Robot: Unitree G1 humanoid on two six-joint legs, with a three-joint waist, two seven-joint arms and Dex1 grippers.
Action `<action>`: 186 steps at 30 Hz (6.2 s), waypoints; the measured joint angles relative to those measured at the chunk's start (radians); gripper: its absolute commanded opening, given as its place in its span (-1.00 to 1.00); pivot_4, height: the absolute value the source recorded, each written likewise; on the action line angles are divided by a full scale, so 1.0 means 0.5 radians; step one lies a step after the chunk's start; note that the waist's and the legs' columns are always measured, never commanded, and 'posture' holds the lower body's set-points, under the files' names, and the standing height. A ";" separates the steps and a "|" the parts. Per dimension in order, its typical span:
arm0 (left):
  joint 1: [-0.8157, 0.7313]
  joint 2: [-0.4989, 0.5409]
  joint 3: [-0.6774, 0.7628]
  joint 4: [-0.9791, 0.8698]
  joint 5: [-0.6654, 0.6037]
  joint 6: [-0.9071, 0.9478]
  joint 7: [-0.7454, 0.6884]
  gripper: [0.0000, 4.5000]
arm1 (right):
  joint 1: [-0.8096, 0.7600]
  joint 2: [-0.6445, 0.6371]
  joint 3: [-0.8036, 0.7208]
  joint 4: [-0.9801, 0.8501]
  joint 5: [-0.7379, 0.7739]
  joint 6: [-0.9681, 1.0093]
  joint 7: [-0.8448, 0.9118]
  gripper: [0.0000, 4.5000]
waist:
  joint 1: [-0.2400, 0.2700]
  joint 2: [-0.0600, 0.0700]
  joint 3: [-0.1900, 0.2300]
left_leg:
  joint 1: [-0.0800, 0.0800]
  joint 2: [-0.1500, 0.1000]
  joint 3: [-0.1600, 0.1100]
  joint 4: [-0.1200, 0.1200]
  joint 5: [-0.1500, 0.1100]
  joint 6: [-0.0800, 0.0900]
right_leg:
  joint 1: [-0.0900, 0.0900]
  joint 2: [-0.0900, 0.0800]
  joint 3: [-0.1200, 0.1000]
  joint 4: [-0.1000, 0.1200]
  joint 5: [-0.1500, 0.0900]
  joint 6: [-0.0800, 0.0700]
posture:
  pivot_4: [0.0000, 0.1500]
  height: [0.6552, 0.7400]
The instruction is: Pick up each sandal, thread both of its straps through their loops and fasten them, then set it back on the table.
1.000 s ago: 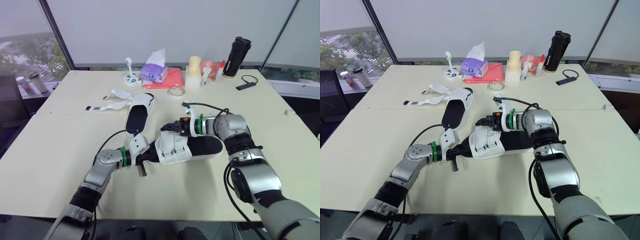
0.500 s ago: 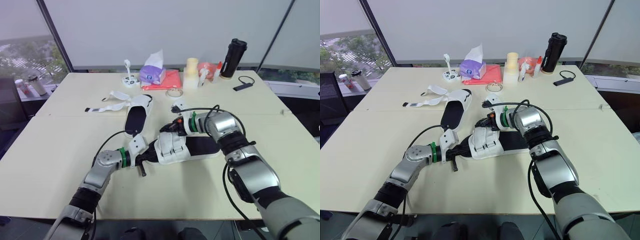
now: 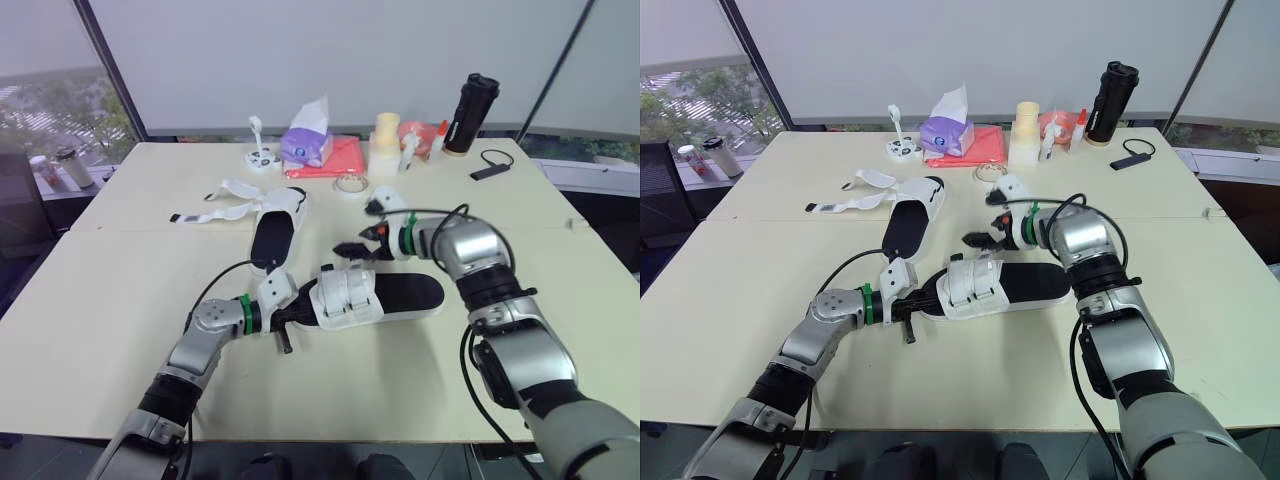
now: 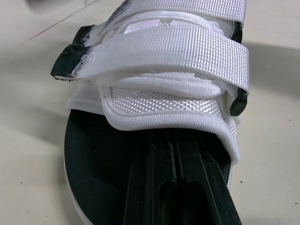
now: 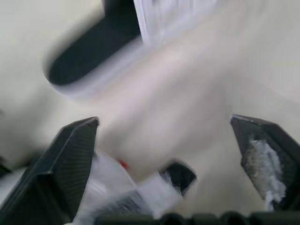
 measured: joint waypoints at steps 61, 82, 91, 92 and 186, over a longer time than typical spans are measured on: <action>0.340 0.676 0.134 -0.700 -0.111 0.435 -0.227 -1.00 | 0.529 0.135 -0.762 -0.266 0.854 0.904 -0.399 -0.97 | 0.037 -0.005 0.039 | -0.026 0.007 0.005 0.034 0.001 0.002 | -0.027 0.026 0.004 0.037 0.001 0.014 | 1.00 1.00; 0.158 0.508 0.034 -0.582 -0.076 0.428 -0.234 -1.00 | 0.301 0.854 -1.582 -0.380 0.623 -1.126 -2.159 -0.97 | 0.019 -0.001 0.042 | -0.031 0.009 0.015 0.036 0.006 -0.006 | -0.040 0.032 0.013 0.048 0.002 0.017 | 1.00 1.00; 0.158 0.450 0.031 -0.571 -0.059 0.409 -0.199 -1.00 | 0.196 0.773 -1.582 0.149 0.586 -1.622 -2.315 -0.97 | 0.017 -0.001 0.042 | -0.024 0.011 0.028 0.037 0.007 -0.008 | -0.041 0.032 0.023 0.057 0.002 0.017 | 1.00 1.00; 0.168 0.449 0.032 -0.571 -0.057 0.409 -0.192 -1.00 | 0.194 0.767 -1.578 0.179 0.589 -1.658 -2.309 -0.97 | 0.018 0.000 0.042 | -0.023 0.011 0.030 0.037 0.007 -0.008 | -0.040 0.032 0.023 0.057 0.002 0.017 | 1.00 1.00; -1.342 0.431 -0.684 1.745 1.885 -1.378 2.270 -0.99 | 1.465 0.040 0.097 -1.849 0.168 -0.726 -0.893 1.00 | 0.058 -0.043 0.062 | -0.037 0.022 0.040 0.065 0.006 -0.006 | -0.051 0.051 0.026 0.070 0.005 0.022 | 1.00 1.00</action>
